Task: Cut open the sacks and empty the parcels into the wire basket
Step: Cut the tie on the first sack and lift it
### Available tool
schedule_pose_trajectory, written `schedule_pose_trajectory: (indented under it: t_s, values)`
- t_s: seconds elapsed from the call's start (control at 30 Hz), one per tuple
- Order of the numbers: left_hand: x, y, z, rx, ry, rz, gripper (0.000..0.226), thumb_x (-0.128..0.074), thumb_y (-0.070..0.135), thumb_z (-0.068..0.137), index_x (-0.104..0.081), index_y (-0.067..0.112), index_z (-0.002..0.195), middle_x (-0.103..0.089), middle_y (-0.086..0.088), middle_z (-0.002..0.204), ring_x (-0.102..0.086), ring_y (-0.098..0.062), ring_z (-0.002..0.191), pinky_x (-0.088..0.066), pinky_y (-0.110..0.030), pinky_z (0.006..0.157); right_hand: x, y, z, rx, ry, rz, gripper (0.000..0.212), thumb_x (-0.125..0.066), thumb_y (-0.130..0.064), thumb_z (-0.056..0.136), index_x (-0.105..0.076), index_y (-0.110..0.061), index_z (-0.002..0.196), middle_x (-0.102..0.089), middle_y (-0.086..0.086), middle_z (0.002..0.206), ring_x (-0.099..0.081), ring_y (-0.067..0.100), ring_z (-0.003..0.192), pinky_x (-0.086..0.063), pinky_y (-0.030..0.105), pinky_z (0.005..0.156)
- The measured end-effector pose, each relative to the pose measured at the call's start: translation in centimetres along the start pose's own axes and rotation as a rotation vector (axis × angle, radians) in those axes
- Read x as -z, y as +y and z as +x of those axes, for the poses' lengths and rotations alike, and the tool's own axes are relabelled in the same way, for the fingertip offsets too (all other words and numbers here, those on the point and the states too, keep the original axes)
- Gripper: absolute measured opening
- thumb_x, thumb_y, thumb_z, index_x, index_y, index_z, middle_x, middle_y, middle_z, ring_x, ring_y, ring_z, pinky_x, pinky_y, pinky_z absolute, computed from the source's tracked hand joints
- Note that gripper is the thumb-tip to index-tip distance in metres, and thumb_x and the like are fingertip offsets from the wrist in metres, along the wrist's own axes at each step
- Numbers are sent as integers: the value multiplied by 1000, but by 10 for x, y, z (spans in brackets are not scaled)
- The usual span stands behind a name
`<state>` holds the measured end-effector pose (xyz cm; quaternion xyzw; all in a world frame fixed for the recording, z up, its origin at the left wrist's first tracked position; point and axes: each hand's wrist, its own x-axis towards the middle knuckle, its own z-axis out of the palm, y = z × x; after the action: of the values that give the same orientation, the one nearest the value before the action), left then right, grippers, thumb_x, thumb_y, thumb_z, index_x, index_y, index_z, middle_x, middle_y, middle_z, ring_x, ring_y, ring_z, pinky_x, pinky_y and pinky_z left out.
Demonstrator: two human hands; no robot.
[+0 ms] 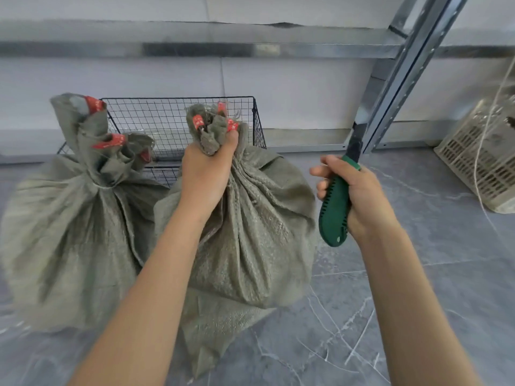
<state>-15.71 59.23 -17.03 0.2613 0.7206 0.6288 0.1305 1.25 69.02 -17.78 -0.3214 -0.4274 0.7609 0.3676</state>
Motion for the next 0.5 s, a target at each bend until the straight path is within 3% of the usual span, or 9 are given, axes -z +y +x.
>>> schedule_pose_trajectory:
  t_s: [0.13,0.23,0.37,0.5]
  values:
    - [19,-5,13,60,5,-34,18,-60,38,90,-58,30,74,-63,14,80,-59,-1,79,-47,-25,76,-48,-3,-15,18,-160,-89,5,-57,-9,93,-60,-5,92,-70,8,70,-55,14,44,-48,22,46]
    - [31,-8,19,77,-5,-75,16,-60,36,90,-58,31,75,-63,16,82,-58,4,78,-46,-20,75,-77,10,-17,4,-243,-136,5,-57,-8,93,-59,-3,94,-70,10,71,-56,15,43,-48,23,46]
    - [47,-13,29,98,-26,-115,10,-60,35,90,-61,33,80,-65,14,88,-61,-2,87,-47,-23,80,-105,33,-14,-25,-290,-190,9,-58,-7,93,-58,0,99,-70,12,76,-57,16,46,-50,25,48]
    - [61,-15,39,170,-78,-180,6,-62,35,89,-60,34,84,-64,17,90,-59,4,86,-45,-19,77,-124,49,-13,-15,-314,-266,4,-58,-4,93,-61,-4,90,-68,10,76,-52,14,44,-47,25,46]
